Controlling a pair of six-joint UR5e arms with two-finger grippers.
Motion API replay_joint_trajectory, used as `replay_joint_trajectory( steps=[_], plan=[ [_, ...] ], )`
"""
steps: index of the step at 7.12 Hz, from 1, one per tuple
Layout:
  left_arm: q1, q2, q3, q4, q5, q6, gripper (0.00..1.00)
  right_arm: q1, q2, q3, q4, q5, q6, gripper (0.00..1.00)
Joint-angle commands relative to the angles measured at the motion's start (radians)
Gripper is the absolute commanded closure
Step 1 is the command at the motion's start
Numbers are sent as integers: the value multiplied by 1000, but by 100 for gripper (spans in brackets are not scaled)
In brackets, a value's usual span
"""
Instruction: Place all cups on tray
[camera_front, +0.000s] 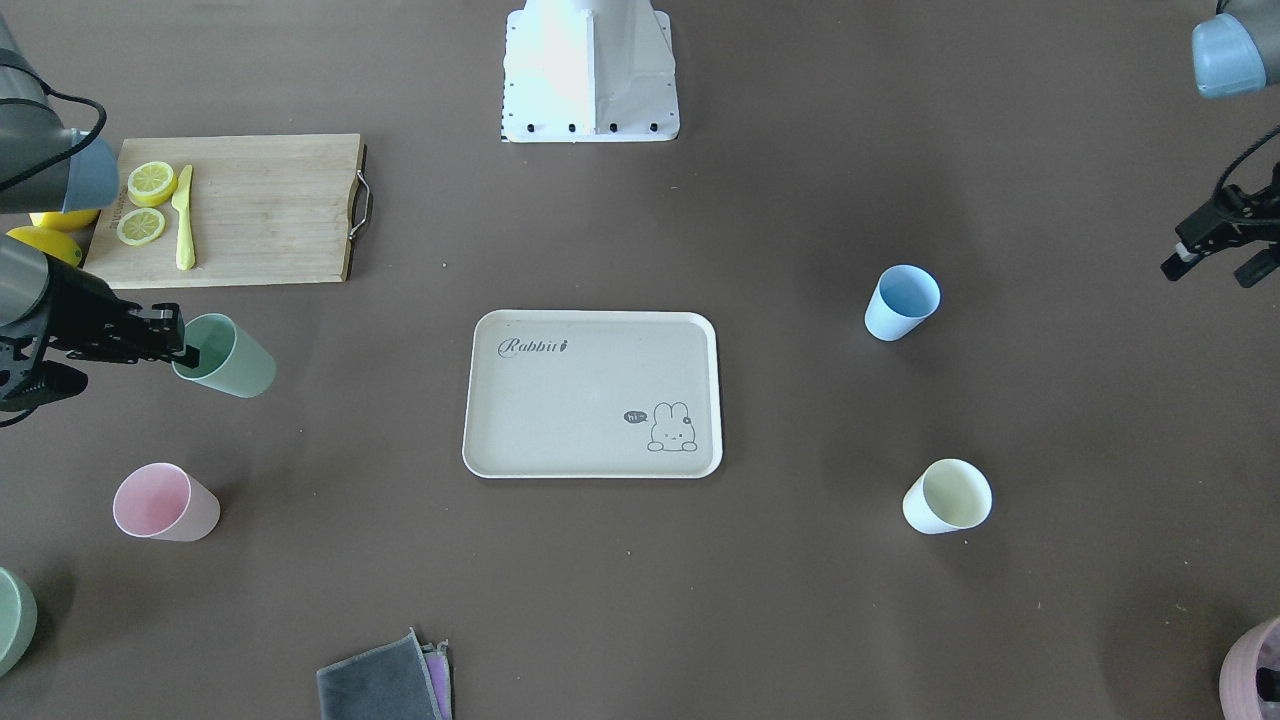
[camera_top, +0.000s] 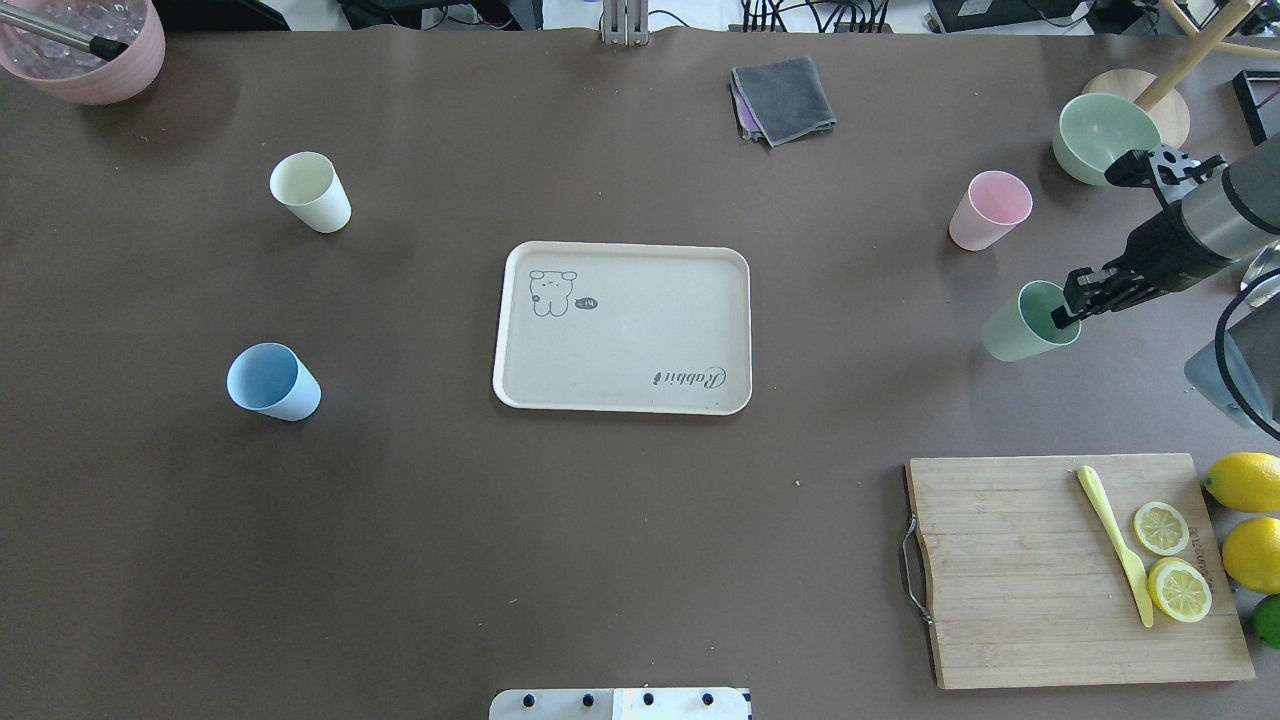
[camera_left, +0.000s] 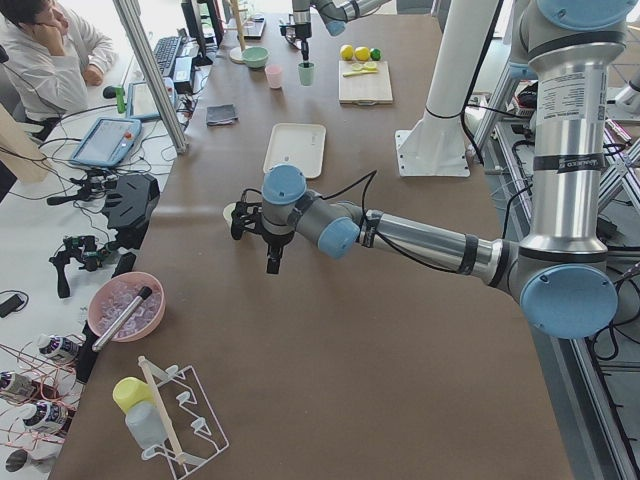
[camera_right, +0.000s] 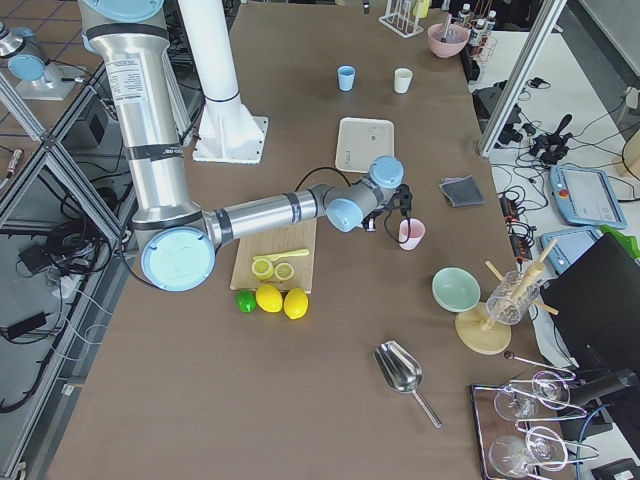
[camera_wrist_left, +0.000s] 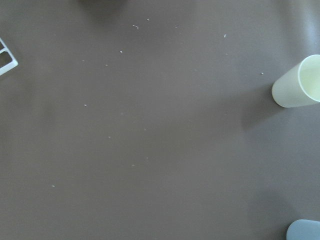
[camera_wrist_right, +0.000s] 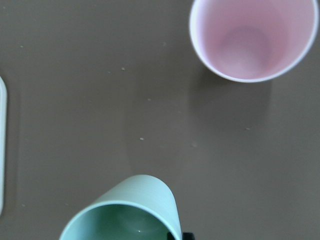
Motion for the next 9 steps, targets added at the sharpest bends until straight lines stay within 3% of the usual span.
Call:
replay_joint_trajectory(
  steps=[1, 4, 6, 7, 8, 9],
  plan=[
    [185, -27, -61, -9, 133, -221, 3, -163, 150, 12, 3, -138, 320, 100],
    [292, -79, -50, -8, 219, -328, 3, -355, 268, 0, -3, -339, 499, 100],
    [335, -90, -47, -8, 234, -369, 3, -388, 276, 0, -3, -363, 516, 100],
    [380, -98, -46, -8, 276, -400, 3, -392, 276, 0, -4, -384, 516, 1],
    [458, -93, -43, -8, 358, -400, 3, -392, 276, 0, -4, -400, 513, 0],
    [519, -90, -37, -6, 379, -397, 3, -377, 281, 3, -4, -398, 504, 0]
  ],
)
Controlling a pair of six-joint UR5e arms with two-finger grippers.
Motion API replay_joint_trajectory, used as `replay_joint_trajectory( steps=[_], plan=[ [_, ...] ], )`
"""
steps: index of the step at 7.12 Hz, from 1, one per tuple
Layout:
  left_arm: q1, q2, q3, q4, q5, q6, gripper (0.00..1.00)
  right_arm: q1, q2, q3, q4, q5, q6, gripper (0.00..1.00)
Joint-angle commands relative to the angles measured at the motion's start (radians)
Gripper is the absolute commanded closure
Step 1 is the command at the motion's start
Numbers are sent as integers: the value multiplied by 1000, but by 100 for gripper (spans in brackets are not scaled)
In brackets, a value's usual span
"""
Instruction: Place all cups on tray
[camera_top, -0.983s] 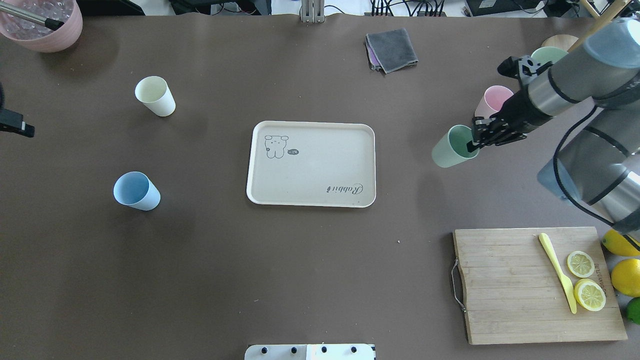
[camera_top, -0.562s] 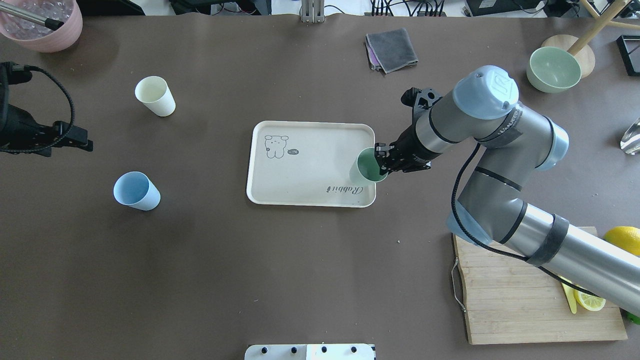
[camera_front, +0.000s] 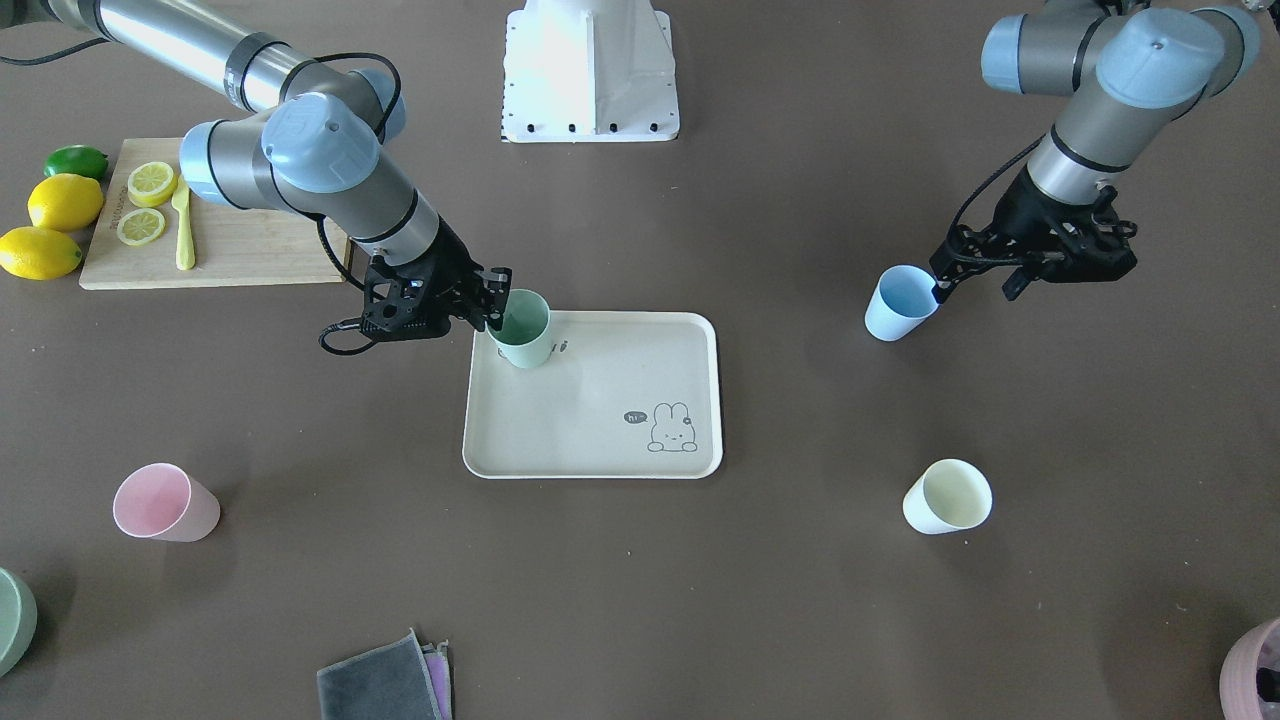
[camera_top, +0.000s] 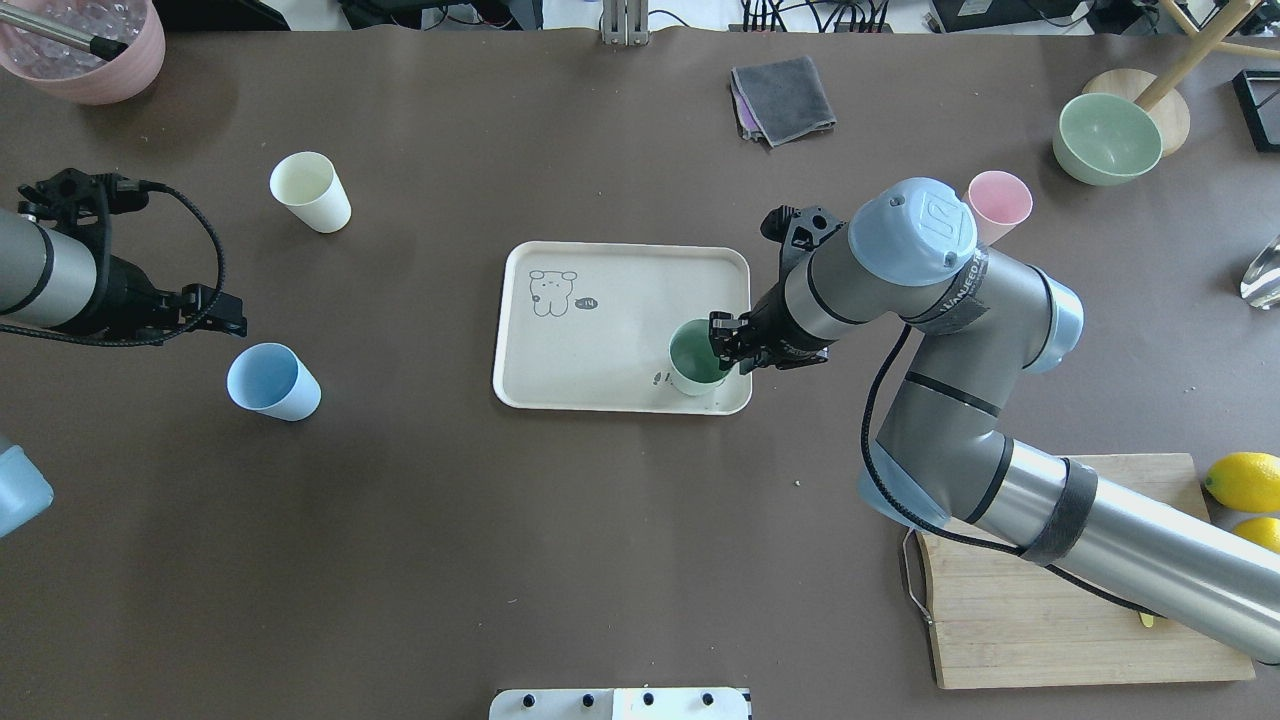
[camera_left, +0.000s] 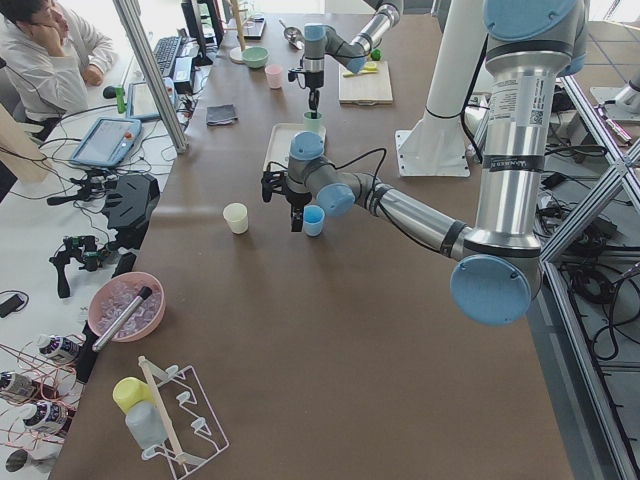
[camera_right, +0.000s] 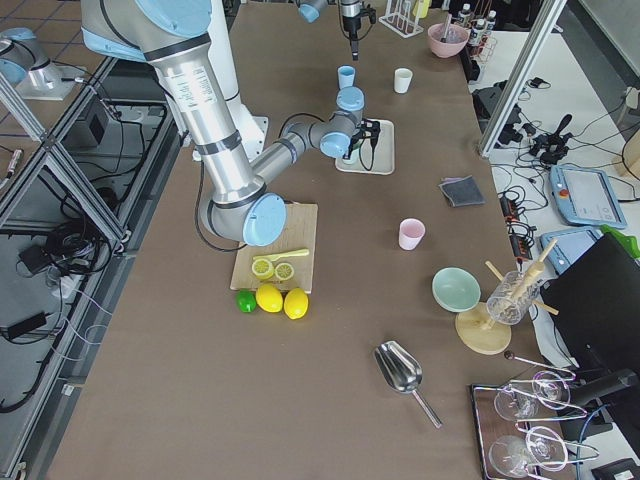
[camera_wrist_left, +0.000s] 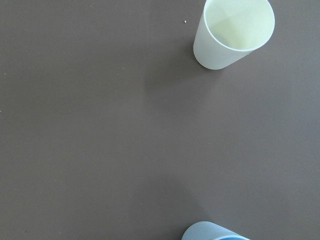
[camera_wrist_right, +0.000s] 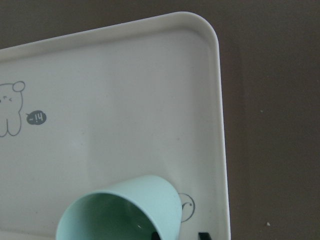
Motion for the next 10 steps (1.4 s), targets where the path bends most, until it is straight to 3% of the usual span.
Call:
replay_joint_trajectory(
  steps=[1, 2, 3, 5, 6, 7, 8, 9, 10],
  plan=[
    [110, 1, 30, 0, 47, 0, 4, 37, 5, 2, -2, -1, -14, 0],
    [123, -2, 52, 0, 47, 2, 25, 46, 4, 1, -5, 0, -20, 0],
    [123, -2, 50, 1, 43, 3, 99, 50, 4, 2, -3, 2, -20, 0],
    [123, -37, 47, 6, 37, 5, 100, 65, 2, 9, -5, 16, -20, 0],
    [115, -59, 23, 9, 33, 2, 100, 123, -11, 12, -5, 83, -25, 0],
    [115, -177, 15, 114, 29, -33, 100, 193, -45, 12, -5, 139, -61, 0],
    [126, -340, 23, 301, 38, -131, 100, 261, -100, 7, -5, 172, -149, 0],
    [164, -437, 33, 387, 52, -158, 100, 340, -152, -5, -8, 210, -279, 0],
    [222, -505, 96, 388, 125, -197, 100, 399, -169, -20, -53, 220, -392, 0]
  ],
)
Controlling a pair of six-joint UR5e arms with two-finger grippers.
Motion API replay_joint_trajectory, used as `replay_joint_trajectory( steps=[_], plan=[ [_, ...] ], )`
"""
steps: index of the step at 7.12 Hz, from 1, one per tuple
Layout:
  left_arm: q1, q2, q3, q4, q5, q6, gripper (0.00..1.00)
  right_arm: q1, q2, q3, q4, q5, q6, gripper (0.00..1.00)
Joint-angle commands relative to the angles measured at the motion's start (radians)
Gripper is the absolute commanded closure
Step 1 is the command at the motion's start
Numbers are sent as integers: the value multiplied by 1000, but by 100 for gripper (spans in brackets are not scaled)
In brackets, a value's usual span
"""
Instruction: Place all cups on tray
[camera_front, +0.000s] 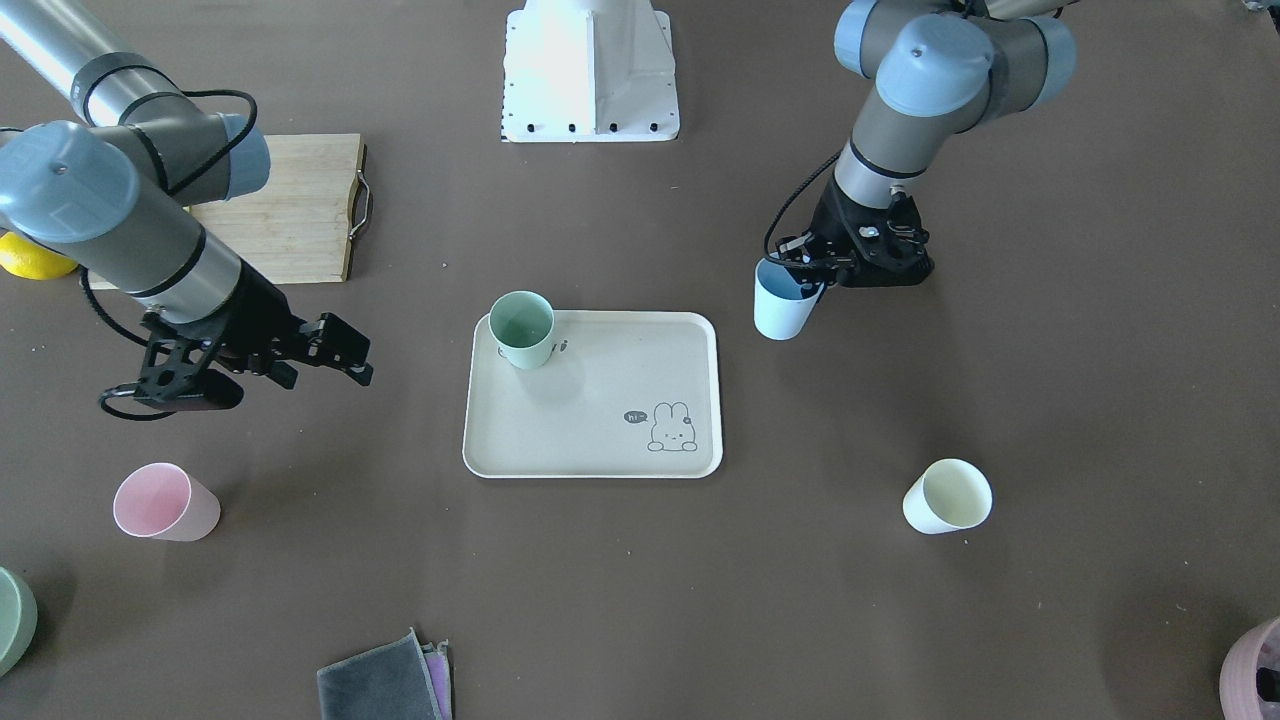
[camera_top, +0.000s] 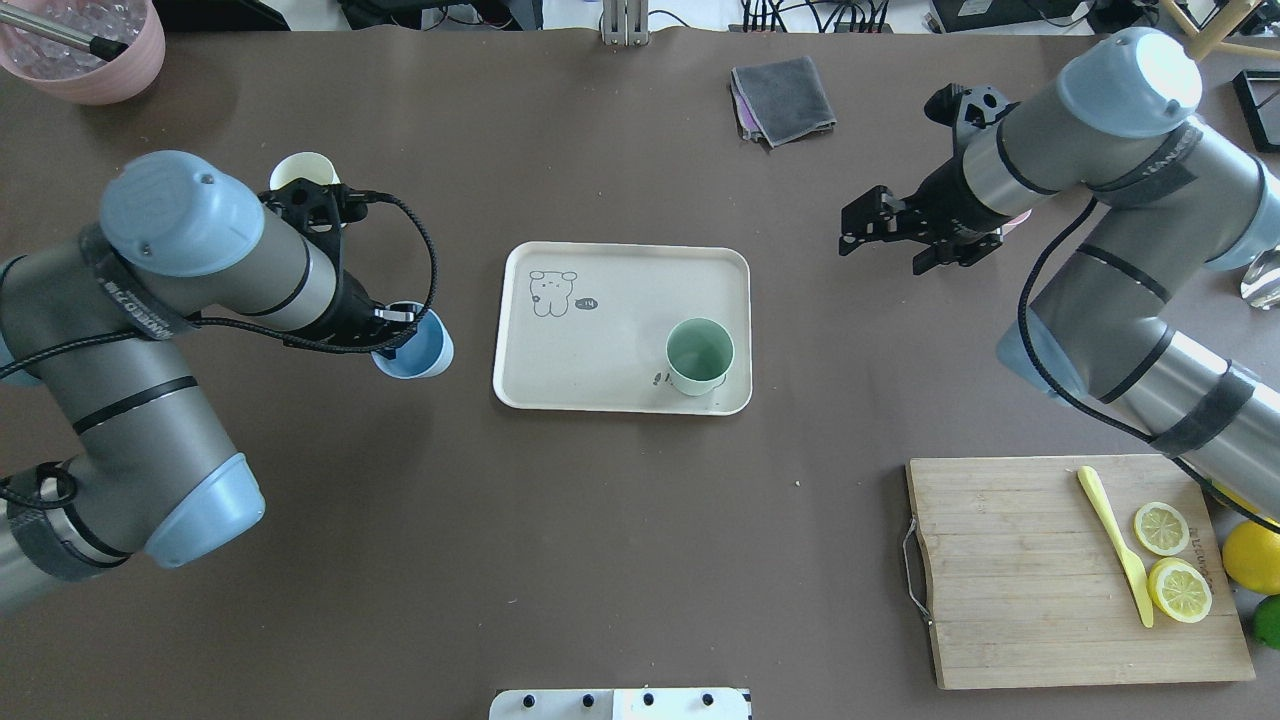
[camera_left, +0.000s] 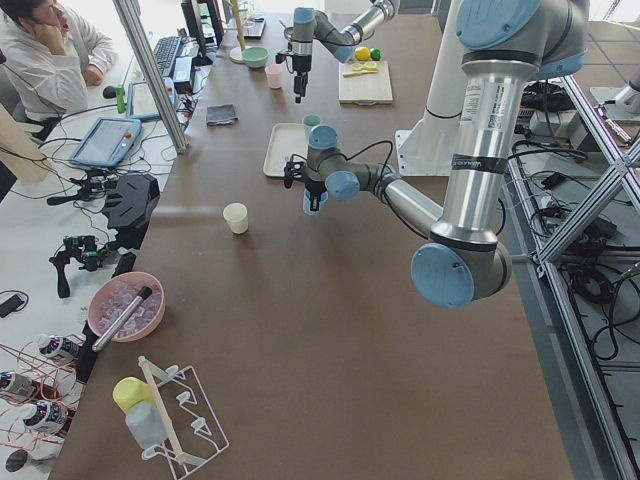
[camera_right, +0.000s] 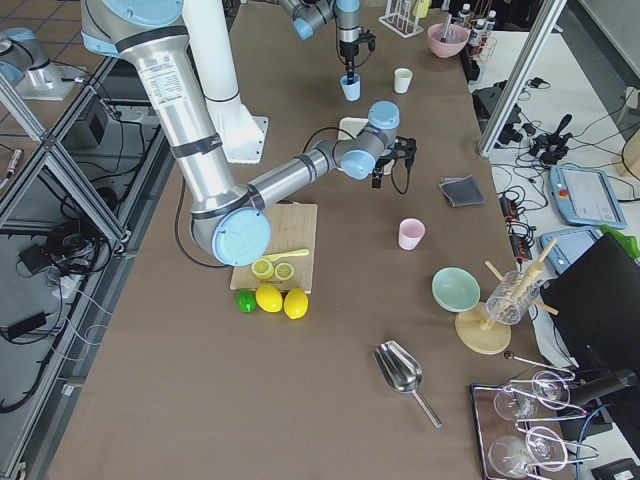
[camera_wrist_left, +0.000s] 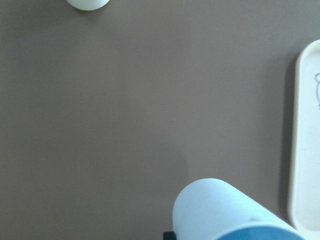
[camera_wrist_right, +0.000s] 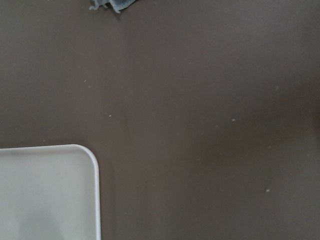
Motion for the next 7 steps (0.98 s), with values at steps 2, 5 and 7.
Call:
replay_joint_trajectory(
  steps=[2, 5, 7],
  plan=[
    [97, -226, 195, 44, 90, -100, 100, 132, -34, -55, -156, 11, -292, 0],
    [105, -324, 324, 42, 91, -140, 100, 141, -15, -159, -147, -30, -285, 2],
    [105, -334, 327, 39, 91, -144, 9, 146, 40, -236, -147, -41, -271, 7]
  ],
)
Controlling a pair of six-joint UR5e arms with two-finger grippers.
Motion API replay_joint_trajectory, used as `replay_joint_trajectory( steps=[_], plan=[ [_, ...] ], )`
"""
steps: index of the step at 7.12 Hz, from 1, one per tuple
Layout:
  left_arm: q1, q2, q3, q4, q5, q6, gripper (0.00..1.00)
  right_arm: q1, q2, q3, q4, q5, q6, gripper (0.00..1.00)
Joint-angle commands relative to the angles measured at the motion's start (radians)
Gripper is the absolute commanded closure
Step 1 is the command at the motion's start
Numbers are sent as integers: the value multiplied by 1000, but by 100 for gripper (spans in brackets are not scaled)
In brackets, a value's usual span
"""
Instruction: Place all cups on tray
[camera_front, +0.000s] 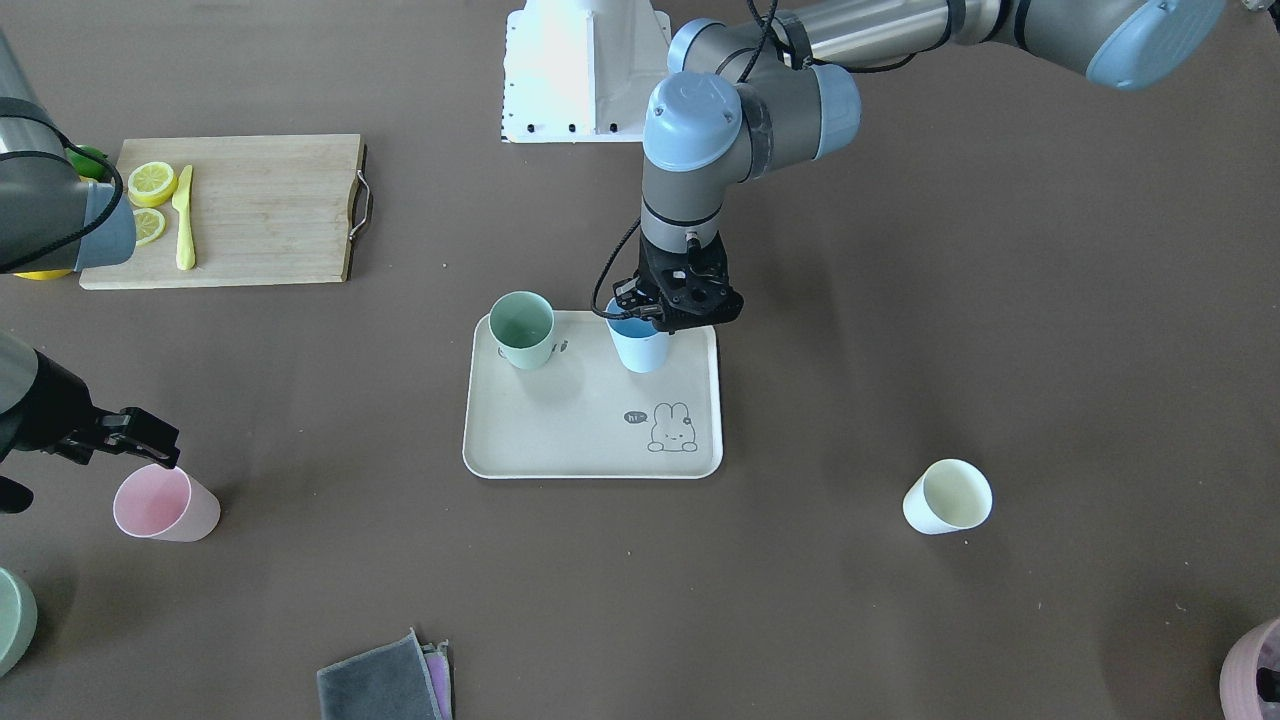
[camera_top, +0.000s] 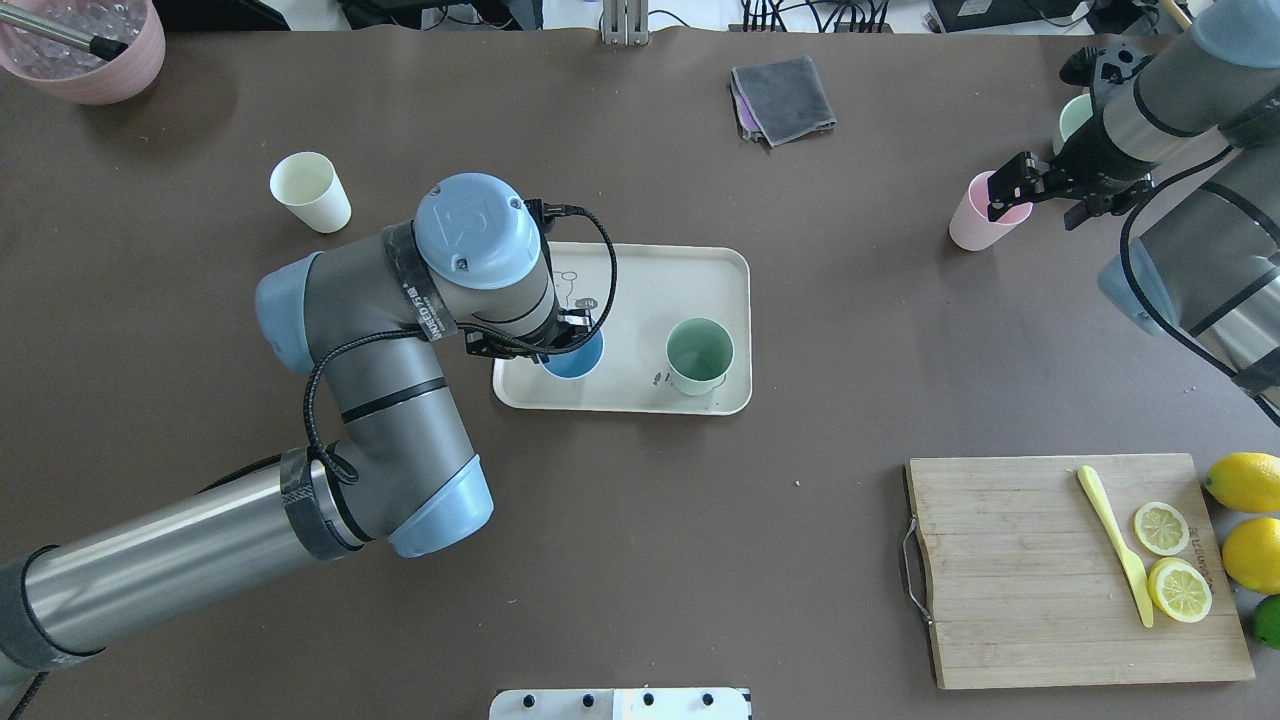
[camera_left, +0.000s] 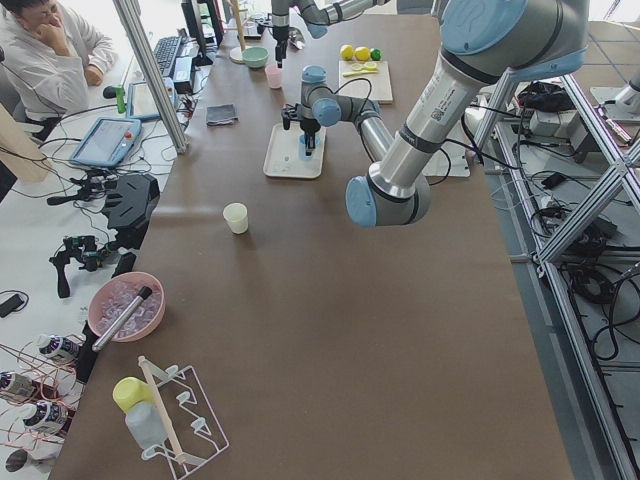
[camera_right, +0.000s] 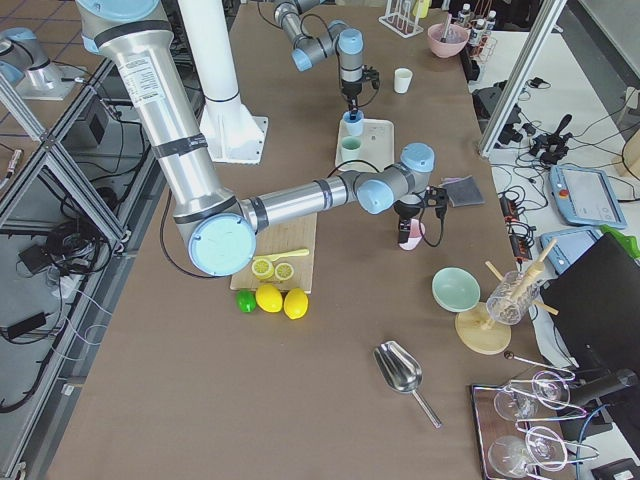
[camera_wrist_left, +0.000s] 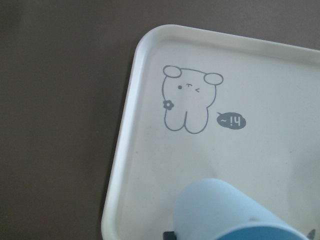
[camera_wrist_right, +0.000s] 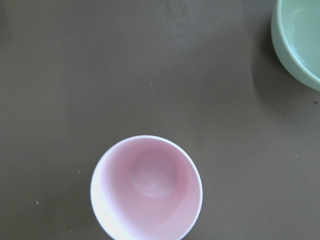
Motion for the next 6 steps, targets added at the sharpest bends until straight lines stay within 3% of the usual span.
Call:
replay_joint_trajectory(
  steps=[1, 4, 5, 6],
  plan=[
    [1, -14, 9, 0, 0, -7, 2, 6, 58, -80, 0, -5, 50, 13],
    [-1, -16, -2, 3, 0, -8, 2, 3, 60, -134, 29, -5, 69, 26],
    [-4, -5, -31, 9, 2, -8, 2, 1, 60, -136, 29, 0, 71, 51],
    [-9, 28, -92, 29, 3, -8, 2, -3, 60, -139, 29, 0, 72, 91]
  ],
)
